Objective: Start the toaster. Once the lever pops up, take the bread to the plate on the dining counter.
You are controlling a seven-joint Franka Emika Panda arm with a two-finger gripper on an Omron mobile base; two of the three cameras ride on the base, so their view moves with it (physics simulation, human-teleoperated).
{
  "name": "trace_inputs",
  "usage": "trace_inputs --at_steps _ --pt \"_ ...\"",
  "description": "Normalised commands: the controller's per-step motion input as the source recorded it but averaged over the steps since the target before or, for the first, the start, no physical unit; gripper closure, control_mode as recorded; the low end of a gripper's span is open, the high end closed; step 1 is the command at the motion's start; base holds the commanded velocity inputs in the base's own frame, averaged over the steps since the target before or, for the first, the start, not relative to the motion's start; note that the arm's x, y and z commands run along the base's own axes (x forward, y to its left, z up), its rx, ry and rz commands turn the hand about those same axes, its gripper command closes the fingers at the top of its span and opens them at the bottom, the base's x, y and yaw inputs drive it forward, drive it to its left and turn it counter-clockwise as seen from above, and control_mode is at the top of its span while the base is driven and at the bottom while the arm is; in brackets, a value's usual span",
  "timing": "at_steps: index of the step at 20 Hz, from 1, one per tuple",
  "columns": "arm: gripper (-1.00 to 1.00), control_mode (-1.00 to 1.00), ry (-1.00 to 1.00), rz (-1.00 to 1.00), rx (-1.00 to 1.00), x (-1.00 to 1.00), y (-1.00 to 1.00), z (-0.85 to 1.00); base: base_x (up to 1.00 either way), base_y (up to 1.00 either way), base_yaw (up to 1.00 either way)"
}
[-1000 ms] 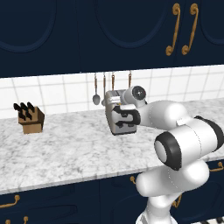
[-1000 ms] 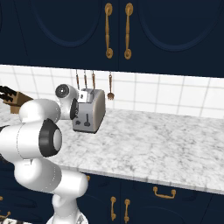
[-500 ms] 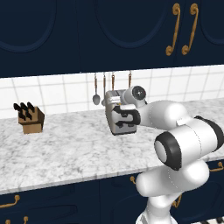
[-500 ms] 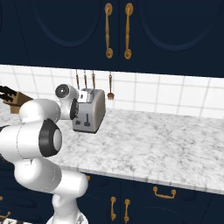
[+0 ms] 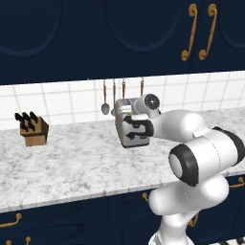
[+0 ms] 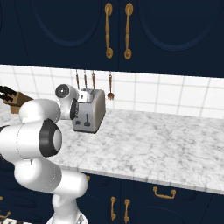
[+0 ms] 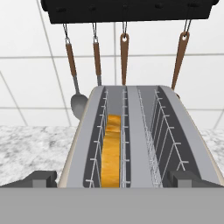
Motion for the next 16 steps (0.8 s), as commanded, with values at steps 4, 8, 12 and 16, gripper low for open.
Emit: trace_inputs --at_steps 4,8,12,16 --pt "-1.0 -1.0 0.0 0.0 0.0 0.0 0.0 0.0 0.0 0.0 0.0" --pt "-1.0 -1.0 0.0 0.0 0.0 0.0 0.0 0.0 0.0 0.0 0.0" --pt "-1.0 -1.0 0.0 0.0 0.0 0.0 0.0 0.0 0.0 0.0 0.0" --pt "-1.0 -1.0 0.0 0.0 0.0 0.0 0.0 0.0 0.0 0.0 0.0"
